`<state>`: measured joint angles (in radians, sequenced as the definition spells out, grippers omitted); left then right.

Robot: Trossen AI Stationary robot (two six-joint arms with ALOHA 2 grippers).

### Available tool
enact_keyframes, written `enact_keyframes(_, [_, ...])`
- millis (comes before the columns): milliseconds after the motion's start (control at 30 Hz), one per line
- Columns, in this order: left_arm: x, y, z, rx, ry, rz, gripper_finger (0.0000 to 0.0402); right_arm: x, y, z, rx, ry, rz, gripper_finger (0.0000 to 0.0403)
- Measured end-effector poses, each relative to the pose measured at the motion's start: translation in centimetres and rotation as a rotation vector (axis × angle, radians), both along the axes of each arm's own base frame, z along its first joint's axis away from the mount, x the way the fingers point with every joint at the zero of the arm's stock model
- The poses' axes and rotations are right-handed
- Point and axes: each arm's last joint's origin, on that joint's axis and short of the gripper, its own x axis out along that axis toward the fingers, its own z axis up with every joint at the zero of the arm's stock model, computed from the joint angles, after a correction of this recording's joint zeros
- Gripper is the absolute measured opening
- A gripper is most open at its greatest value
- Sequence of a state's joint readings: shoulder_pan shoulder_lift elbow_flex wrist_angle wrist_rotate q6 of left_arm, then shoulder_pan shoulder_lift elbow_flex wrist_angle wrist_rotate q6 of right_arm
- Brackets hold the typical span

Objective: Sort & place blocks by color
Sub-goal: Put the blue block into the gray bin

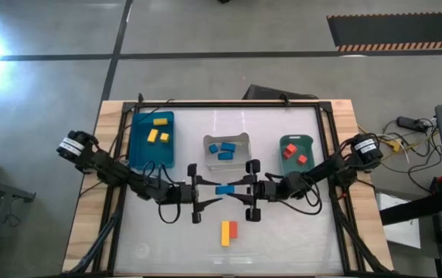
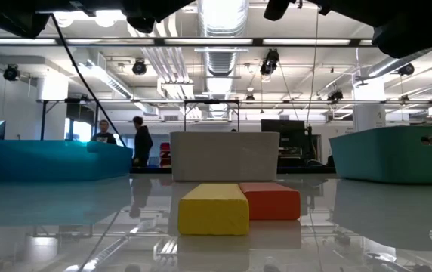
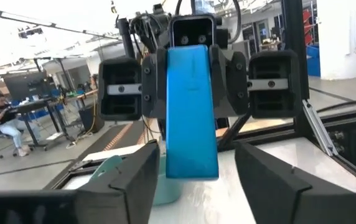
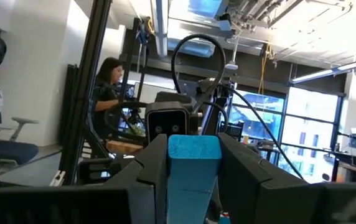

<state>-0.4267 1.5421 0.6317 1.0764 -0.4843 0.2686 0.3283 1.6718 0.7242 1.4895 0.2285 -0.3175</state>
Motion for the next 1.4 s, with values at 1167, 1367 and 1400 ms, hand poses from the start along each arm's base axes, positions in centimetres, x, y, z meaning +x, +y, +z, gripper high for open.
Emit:
enact_keyframes(1167, [-8.1, 4.3, 5.6, 0.107, 0.284, 0.281, 0.0231, 5.2, -23.2, 3.9, 0.214, 1.315, -0.107, 0.0095])
enact_keyframes(1367, [-9.0, 5.0, 5.7, 0.115, 0.29, 0.3, 0.0231, 6.5, -24.2, 0.4, 0.242, 1.434, -0.096, 0.0102])
enact_keyframes(1400, [-9.1, 5.1, 5.6, 0.115, 0.291, 0.303, 0.0231, 6.6, -24.2, -0.1, 0.245, 1.448, -0.098, 0.0103])
